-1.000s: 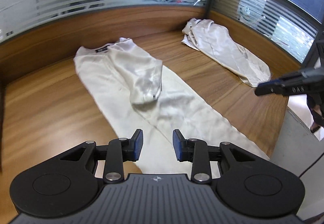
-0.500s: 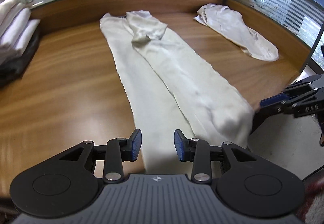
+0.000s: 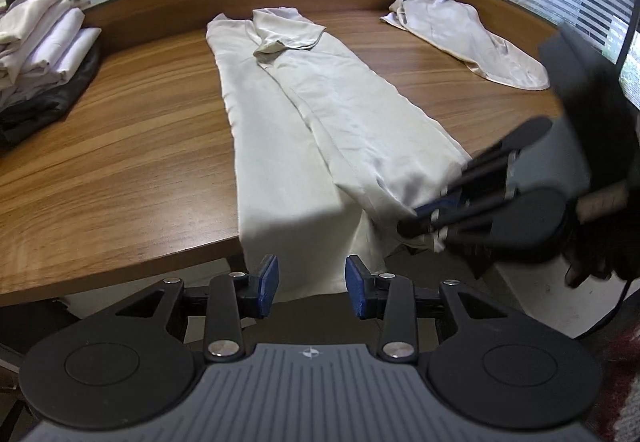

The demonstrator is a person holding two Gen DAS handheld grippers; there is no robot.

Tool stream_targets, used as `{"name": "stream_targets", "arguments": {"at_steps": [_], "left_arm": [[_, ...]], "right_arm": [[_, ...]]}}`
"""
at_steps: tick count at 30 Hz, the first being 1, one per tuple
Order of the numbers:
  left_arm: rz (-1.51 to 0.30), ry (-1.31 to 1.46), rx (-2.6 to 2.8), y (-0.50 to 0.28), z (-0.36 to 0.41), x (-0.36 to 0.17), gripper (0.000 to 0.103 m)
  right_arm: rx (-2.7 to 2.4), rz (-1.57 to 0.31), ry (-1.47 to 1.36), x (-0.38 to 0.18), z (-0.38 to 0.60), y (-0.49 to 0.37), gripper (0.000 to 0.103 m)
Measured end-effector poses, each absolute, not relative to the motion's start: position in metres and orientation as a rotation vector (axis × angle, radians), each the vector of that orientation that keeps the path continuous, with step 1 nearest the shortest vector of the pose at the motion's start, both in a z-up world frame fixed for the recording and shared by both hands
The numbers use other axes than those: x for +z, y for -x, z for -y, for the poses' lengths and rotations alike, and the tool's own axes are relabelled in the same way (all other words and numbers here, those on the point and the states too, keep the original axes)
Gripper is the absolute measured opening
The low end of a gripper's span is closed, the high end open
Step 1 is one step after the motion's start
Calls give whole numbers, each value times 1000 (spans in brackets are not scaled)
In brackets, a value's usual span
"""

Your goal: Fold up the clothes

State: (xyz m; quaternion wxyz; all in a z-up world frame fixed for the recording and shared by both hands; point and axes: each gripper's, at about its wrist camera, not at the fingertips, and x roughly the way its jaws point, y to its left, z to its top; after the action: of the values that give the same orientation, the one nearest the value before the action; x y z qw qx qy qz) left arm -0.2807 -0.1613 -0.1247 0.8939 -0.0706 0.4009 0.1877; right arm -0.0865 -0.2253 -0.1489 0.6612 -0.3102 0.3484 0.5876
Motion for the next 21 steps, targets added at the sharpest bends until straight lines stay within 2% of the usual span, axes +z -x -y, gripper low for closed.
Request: {"name": "stream_targets", "arguments": {"at_steps": [12,13,16,21], "left_arm": [[-772,63,321,252,177,-142,41],[-774,64,322,252,178,-143,41],[-791,78,328,256,176,-148,41],[-830,90,330,269,174,-157,41]], "right_arm": [[1467,-836,472,-78,250,51,8],[1483,-841,465,-75,250,50,11],[1493,-826,480,-73,250,51,43],[1454,-821,518,-81,259,47,44]]}}
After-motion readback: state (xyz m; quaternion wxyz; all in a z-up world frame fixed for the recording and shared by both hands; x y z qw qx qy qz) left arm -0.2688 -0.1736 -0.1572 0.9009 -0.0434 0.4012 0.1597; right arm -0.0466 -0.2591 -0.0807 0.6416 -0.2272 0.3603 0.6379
